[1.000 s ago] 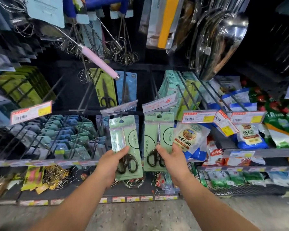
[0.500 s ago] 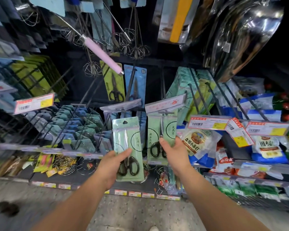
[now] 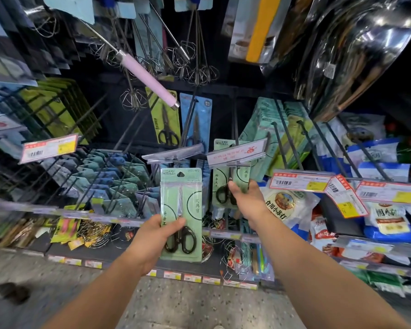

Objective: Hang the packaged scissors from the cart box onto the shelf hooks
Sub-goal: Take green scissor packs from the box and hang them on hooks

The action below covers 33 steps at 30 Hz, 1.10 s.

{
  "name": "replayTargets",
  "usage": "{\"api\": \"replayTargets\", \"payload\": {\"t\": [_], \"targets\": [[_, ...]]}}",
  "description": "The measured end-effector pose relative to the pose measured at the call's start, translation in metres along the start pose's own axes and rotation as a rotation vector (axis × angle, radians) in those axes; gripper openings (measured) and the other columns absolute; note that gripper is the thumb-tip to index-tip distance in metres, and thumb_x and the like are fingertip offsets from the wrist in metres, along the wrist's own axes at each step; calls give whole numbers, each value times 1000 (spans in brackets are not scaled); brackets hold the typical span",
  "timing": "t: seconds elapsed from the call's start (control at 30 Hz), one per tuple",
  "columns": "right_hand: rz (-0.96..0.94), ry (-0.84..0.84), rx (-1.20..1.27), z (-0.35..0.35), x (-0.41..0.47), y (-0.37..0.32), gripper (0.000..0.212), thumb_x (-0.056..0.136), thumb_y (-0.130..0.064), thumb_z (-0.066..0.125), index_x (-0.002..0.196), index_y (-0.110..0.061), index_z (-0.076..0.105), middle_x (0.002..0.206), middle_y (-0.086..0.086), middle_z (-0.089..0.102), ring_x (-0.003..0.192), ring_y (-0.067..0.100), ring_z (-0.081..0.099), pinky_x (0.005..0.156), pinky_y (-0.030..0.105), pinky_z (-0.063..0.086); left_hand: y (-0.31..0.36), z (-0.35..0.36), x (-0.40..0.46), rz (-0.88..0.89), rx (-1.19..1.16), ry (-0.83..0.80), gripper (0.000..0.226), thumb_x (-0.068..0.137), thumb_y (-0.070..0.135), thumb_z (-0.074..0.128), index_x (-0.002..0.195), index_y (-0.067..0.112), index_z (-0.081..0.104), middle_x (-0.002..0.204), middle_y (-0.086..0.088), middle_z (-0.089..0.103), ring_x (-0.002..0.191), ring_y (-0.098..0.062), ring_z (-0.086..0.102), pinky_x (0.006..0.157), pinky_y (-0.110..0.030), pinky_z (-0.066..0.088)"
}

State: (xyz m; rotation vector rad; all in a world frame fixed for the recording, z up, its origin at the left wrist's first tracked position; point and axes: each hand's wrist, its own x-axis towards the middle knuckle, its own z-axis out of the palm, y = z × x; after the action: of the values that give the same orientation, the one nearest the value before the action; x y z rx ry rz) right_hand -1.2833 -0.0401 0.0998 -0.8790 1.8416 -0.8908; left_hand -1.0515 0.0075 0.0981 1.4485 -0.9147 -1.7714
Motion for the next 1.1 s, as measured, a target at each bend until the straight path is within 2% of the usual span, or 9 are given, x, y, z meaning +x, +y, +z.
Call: {"api": "replayTargets", "payload": {"t": [0.13, 0.27, 0.37, 0.43, 0.53, 0.67, 0.83, 1.0, 1.1], "targets": [[14, 42, -70, -5, -13, 14, 63, 93, -39, 62, 147, -20, 33, 145, 7, 49, 114, 25, 59, 93, 32, 48, -3, -2, 2, 44, 72, -21, 35, 81, 31, 76, 110, 14, 69, 104, 1, 76, 107, -19, 68, 106, -47, 44], [-27, -224, -146, -6, -58, 28, 29, 96, -29, 60, 123, -20, 60, 116, -3, 66, 95, 9, 62, 85, 22, 51, -9, 3, 2, 87, 156, -32, 33, 84, 30, 76, 111, 14, 66, 105, 2, 76, 107, -18, 68, 105, -48, 45], [-20, -375, -7, -1, -94, 37, 12, 96, -31, 60, 100, -23, 67, 89, -8, 68, 81, 6, 62, 76, 22, 51, -12, 14, 0, 113, 208, -50, 31, 84, 27, 77, 111, 15, 66, 104, 2, 76, 103, -19, 70, 97, -44, 52], [-54, -335, 23, 2, -110, 44, 23, 92, -45, 60, 94, -23, 68, 81, -2, 67, 78, 12, 62, 74, 34, 52, -13, 22, 0, 142, 239, -51, 20, 88, 16, 73, 106, 14, 66, 97, 2, 77, 99, -19, 71, 88, -37, 56], [-138, -246, 12, 2, -123, 52, 29, 86, -48, 63, 98, -22, 67, 93, 13, 70, 82, 27, 65, 83, 45, 54, -8, 37, -2, 193, 312, -61, 13, 88, 13, 72, 99, 17, 65, 91, 6, 76, 88, -6, 71, 75, -22, 55], [-168, -148, 53, -7, -124, 52, 8, 94, -23, 63, 100, -26, 67, 92, 5, 73, 78, 14, 66, 74, 28, 56, -2, 54, -2, 193, 343, -52, 15, 87, 22, 74, 98, 19, 65, 93, 4, 75, 92, -15, 70, 86, -44, 57], [-198, -99, 79, -15, -119, 47, 9, 95, -20, 61, 101, -25, 66, 88, -1, 74, 71, 7, 66, 67, 22, 55, 13, 70, -4, 213, 372, -62, 18, 88, 25, 73, 100, 16, 63, 98, 0, 73, 98, -20, 68, 93, -44, 54], [-226, -84, 56, -17, -113, 40, 8, 96, -21, 60, 101, -25, 65, 93, 0, 74, 79, 6, 67, 65, 9, 49, 13, 71, 1, 184, 409, -25, 72, 78, 53, 72, 126, 2, 52, 130, -20, 59, 122, -34, 56, 103, -52, 45], [-227, -96, 20, -16, -114, 45, 8, 97, -24, 59, 100, -30, 64, 88, -3, 73, 71, 1, 65, 62, 12, 49, 9, 70, 2, 165, 399, -24, 61, 75, 53, 73, 113, 8, 59, 116, -15, 67, 110, -32, 63, 99, -52, 49]]}}
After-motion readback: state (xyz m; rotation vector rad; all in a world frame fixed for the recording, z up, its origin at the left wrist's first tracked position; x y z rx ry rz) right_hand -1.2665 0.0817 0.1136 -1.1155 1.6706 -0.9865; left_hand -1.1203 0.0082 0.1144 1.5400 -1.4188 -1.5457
